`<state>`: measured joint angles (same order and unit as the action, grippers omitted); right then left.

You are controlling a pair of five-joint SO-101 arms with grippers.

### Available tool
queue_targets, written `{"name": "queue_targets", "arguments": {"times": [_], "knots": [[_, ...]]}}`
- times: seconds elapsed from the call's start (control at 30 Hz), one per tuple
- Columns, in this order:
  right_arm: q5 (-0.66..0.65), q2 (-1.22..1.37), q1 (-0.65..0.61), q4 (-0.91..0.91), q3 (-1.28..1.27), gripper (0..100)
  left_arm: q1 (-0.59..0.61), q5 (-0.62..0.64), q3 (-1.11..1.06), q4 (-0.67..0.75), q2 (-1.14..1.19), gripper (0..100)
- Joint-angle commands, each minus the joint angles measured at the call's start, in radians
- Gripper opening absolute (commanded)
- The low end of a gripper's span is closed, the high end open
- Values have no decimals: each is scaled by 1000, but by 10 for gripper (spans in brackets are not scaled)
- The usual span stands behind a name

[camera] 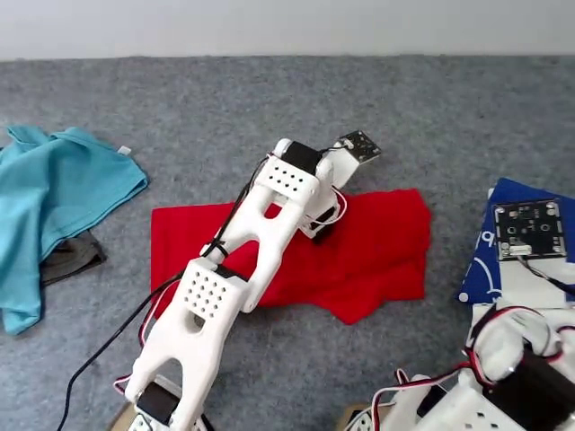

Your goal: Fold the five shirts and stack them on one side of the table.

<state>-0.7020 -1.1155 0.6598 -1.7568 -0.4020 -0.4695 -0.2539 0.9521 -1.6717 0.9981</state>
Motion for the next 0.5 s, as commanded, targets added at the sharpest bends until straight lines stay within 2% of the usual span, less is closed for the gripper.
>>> {"name": "queue_targets", "arguments": {"times": [0.0, 0.23, 0.47], "knots": [[2, -5, 12, -39, 2, 15, 0, -2, 31, -21, -138, 156], [2, -7, 12, -39, 2, 15, -83, 5, 28, 9, -207, 156], [2, -8, 12, -39, 2, 15, -158, 5, 30, 91, -101, 156]]}}
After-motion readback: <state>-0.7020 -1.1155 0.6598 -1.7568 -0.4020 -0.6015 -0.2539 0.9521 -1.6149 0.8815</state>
